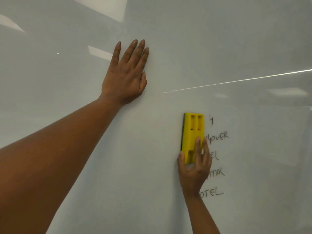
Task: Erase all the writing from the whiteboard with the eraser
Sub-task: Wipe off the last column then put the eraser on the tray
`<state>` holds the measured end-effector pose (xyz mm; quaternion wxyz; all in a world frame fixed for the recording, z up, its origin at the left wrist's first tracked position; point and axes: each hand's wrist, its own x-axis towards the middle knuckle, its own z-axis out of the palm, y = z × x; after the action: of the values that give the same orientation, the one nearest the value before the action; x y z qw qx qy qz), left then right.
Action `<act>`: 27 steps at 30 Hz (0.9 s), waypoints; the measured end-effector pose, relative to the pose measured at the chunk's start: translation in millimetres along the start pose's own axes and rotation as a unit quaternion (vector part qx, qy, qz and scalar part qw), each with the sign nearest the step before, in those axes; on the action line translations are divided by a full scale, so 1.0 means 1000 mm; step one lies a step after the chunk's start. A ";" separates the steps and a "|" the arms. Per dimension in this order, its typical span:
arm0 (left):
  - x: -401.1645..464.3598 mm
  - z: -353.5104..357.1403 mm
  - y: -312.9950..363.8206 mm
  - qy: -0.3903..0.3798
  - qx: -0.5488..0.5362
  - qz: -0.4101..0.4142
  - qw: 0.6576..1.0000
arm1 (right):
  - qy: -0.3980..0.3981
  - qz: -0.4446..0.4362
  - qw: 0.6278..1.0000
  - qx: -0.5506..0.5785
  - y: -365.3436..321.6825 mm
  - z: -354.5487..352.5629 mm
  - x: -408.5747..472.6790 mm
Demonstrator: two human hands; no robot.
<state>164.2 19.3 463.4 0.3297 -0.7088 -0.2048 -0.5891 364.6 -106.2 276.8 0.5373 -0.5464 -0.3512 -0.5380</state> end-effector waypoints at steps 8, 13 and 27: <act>-0.006 0.001 0.002 0.002 -0.007 -0.002 1.000 | -0.058 -0.065 0.993 -0.080 0.048 -0.024 -0.052; -0.009 0.001 0.002 -0.002 0.001 -0.004 1.000 | -0.014 0.106 0.994 -0.036 0.038 -0.018 -0.047; -0.014 0.000 0.004 -0.006 -0.011 -0.001 1.000 | -0.022 0.158 0.987 0.008 0.034 -0.037 -0.105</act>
<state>163.3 17.7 449.1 0.3203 -0.7157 -0.2014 -0.5871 371.5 -127.4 162.1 0.6119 -0.6023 -0.2769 -0.4315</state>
